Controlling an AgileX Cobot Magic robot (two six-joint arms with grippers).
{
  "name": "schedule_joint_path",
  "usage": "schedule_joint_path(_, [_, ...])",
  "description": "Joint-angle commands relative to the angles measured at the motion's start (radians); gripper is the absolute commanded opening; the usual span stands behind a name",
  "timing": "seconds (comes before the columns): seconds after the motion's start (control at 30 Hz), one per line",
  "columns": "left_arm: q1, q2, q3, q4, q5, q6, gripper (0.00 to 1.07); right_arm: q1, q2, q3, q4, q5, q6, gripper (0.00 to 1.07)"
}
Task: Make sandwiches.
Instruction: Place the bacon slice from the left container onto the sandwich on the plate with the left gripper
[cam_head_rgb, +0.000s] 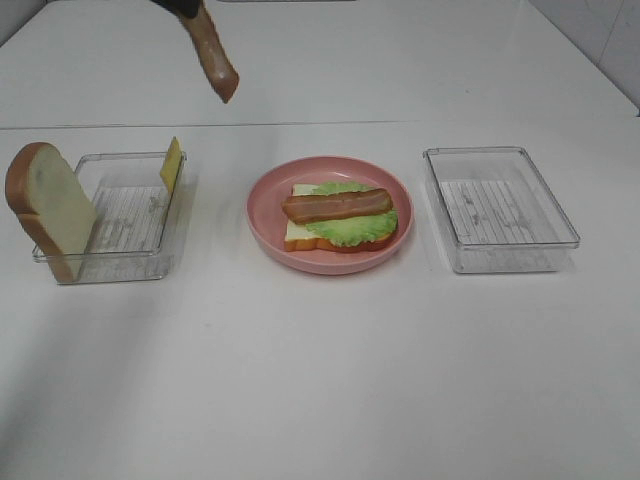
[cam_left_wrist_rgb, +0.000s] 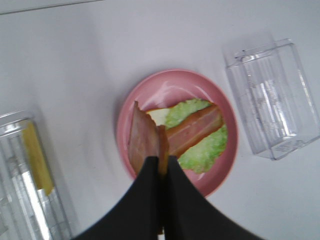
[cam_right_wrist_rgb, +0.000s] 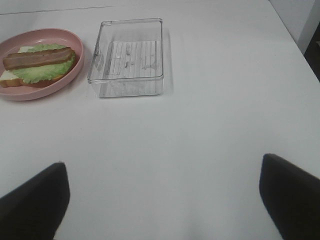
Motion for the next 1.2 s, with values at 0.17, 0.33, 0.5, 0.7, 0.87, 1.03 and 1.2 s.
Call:
schedule_joint_path(0.17, [-0.128,0.026,-0.012,-0.023,-0.108,-0.011,0.0,-0.002,-0.033,0.002,-0.003,-0.009,-0.006,0.96])
schedule_joint_path(0.33, [-0.206,0.108,-0.013,-0.05,-0.197,0.007,0.0,-0.002,-0.033,0.002,-0.003,-0.009,-0.006,0.96])
schedule_joint_path(0.5, [-0.252,0.18,-0.013,-0.081,-0.271,0.017,0.0,-0.002,-0.033,0.002,-0.003,-0.009,-0.006,0.96])
schedule_joint_path(0.7, [-0.285,0.242,-0.013,-0.132,-0.355,0.017,0.0,-0.002,-0.033,0.002,-0.003,-0.009,-0.006,0.96])
schedule_joint_path(0.87, [-0.303,0.302,-0.013,-0.191,-0.414,0.017,0.0,-0.002,-0.032,0.002,-0.003,-0.009,-0.006,0.96])
schedule_joint_path(1.03, [-0.306,0.326,-0.013,-0.227,-0.424,0.017,0.0,-0.002,-0.032,0.002,-0.003,-0.009,-0.006,0.96])
schedule_joint_path(1.2, [-0.306,0.337,-0.013,-0.223,-0.421,0.017,0.0,-0.002,-0.032,0.002,-0.003,-0.009,-0.006,0.96])
